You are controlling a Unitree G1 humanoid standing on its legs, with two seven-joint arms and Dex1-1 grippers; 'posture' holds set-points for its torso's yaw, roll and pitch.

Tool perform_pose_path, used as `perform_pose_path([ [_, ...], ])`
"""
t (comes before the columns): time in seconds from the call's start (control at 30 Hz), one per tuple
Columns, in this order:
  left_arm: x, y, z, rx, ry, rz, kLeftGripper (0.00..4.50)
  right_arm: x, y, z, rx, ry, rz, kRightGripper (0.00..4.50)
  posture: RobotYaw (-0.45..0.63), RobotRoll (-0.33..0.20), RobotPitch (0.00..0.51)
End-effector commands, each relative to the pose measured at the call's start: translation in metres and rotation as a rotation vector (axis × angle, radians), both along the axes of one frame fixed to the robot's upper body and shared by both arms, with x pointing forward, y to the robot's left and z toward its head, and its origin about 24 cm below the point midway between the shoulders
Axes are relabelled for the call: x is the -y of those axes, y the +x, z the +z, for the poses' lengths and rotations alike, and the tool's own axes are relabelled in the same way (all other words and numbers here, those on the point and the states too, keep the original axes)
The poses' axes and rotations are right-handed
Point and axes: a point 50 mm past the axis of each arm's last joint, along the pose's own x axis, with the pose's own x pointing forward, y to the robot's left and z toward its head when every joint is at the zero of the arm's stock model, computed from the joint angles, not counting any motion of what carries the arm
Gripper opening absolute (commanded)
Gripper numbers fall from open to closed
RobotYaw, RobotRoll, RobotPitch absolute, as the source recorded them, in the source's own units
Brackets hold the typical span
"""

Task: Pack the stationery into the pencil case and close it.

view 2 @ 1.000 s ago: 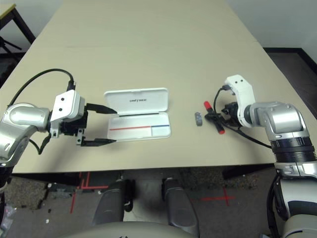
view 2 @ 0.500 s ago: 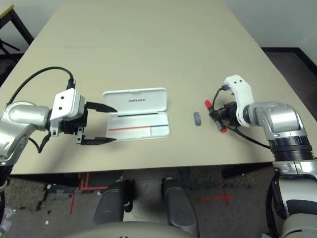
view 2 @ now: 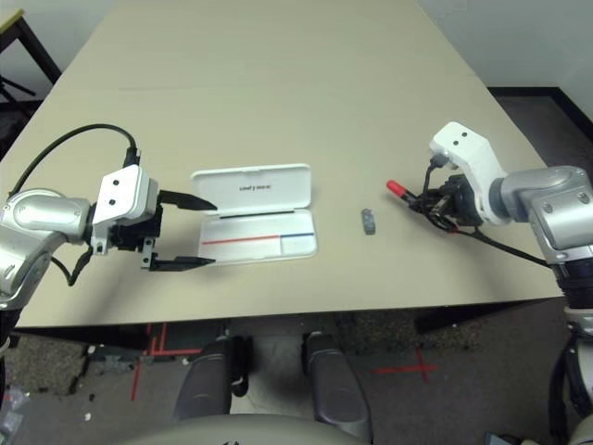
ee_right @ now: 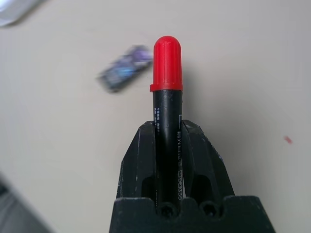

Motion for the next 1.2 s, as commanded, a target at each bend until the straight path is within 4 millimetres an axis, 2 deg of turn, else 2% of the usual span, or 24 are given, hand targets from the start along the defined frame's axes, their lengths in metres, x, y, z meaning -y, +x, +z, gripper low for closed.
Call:
perform_pose_path([
  [0.03,0.000,-0.002,0.000,-0.002,0.033,-0.007,4.50,-0.018,-0.001,0.012,0.005,-0.048,0.198,0.48,-0.05,0.000,0.146],
  [0.33,0.000,-0.003,-0.001,0.000,0.040,0.003,4.50,-0.065,0.007,0.028,0.056,-0.040,0.495,0.48,-0.03,0.000,0.142],
  [0.5,-0.001,-0.004,-0.002,0.001,0.043,0.014,4.50,-0.100,0.014,0.029,0.092,-0.024,0.641,0.48,-0.02,0.000,0.142],
  [0.63,-0.001,-0.005,-0.004,0.003,0.044,0.024,4.50,-0.126,0.022,0.026,0.122,0.007,0.674,0.48,0.00,0.000,0.143],
  [0.87,-0.001,-0.010,-0.007,-0.001,0.042,0.045,4.50,-0.163,0.024,0.016,0.135,0.016,0.728,0.48,0.02,0.000,0.146],
  [1.2,0.000,-0.013,-0.010,-0.005,0.038,0.065,4.50,-0.192,0.023,0.000,0.167,0.005,0.735,0.48,0.04,0.000,0.151],
])
